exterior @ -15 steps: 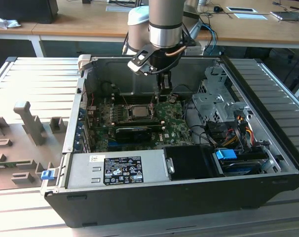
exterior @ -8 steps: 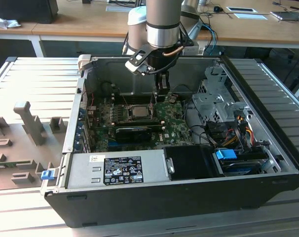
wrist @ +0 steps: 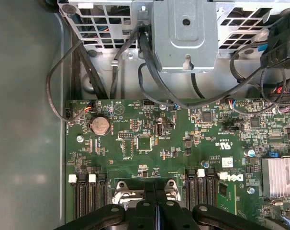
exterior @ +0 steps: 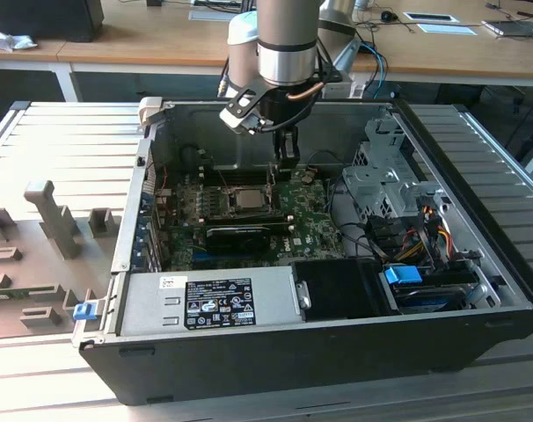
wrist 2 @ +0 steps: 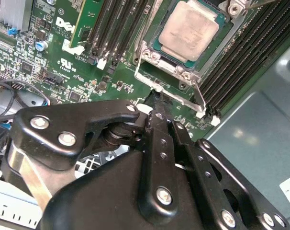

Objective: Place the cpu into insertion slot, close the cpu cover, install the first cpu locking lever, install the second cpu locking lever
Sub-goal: 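Close the cpu cover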

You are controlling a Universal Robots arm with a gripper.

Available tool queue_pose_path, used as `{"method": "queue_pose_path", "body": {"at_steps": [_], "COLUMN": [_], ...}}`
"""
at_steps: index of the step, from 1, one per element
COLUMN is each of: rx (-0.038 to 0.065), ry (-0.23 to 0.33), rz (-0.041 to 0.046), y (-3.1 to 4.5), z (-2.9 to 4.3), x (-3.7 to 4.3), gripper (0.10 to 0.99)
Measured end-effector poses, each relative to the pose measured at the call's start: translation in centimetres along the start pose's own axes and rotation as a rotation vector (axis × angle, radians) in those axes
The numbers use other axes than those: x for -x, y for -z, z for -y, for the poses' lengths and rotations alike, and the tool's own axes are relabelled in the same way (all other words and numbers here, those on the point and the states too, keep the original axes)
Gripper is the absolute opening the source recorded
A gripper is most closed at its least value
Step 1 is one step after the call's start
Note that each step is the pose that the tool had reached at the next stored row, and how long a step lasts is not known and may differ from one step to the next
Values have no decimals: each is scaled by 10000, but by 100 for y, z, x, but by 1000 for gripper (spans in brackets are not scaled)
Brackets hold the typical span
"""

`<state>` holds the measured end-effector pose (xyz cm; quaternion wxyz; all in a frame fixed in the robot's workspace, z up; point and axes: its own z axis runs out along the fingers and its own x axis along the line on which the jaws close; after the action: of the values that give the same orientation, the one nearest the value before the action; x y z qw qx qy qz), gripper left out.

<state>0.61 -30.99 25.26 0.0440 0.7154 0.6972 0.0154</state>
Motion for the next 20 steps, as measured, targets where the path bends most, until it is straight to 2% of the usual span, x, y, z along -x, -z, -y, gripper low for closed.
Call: {"method": "queue_pose_path", "body": {"at_steps": [20], "rx": [0], "ry": [-1], "rz": [0], "y": [6], "z": [75], "x": [2], "gripper": [106]}}
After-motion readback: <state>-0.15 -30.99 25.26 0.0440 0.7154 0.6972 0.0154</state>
